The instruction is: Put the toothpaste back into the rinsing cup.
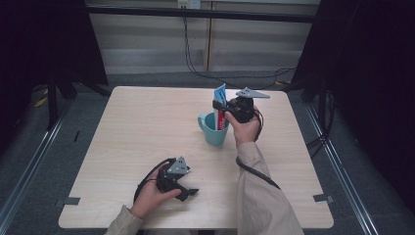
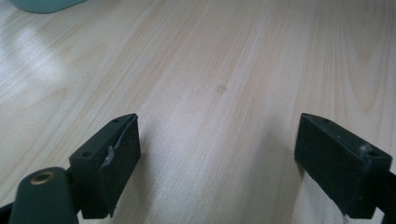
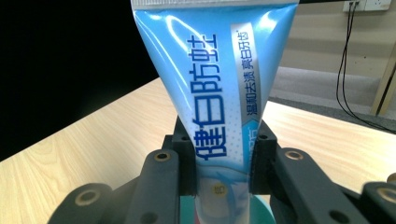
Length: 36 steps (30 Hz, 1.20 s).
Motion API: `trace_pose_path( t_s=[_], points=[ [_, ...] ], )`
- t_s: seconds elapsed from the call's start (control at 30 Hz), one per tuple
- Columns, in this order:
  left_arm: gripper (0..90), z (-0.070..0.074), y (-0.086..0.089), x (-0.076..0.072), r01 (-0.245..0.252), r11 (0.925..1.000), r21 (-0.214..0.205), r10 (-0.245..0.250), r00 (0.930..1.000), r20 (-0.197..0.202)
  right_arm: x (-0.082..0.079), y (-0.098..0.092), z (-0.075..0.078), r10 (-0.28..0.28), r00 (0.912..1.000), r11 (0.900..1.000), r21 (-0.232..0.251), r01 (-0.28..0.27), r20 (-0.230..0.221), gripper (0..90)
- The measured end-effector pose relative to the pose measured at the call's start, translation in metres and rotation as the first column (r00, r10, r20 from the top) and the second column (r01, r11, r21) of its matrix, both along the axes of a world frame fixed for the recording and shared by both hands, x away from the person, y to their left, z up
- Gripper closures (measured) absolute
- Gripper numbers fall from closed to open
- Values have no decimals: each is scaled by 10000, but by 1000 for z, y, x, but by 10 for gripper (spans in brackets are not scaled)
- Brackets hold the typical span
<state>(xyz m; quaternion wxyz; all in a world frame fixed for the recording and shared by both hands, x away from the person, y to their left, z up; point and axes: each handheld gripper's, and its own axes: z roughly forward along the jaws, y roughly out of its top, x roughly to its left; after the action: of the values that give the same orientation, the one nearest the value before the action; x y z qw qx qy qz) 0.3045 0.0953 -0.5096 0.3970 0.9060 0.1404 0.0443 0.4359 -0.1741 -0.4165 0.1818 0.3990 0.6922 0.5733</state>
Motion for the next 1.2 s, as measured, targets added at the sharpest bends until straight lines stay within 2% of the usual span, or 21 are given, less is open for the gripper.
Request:
trace_pose_path(
  t_s=[0.57,1.2],
  points=[
    [142,0,0,0,3,10000,-27,-3,10000,-4,1,2,-12,-96,9996,9999,-122,93,-249,707],
    [142,0,0,0,-3,10000,-2,3,10000,3,7,6,-13,-361,9990,9987,-367,351,-261,691]
  ],
)
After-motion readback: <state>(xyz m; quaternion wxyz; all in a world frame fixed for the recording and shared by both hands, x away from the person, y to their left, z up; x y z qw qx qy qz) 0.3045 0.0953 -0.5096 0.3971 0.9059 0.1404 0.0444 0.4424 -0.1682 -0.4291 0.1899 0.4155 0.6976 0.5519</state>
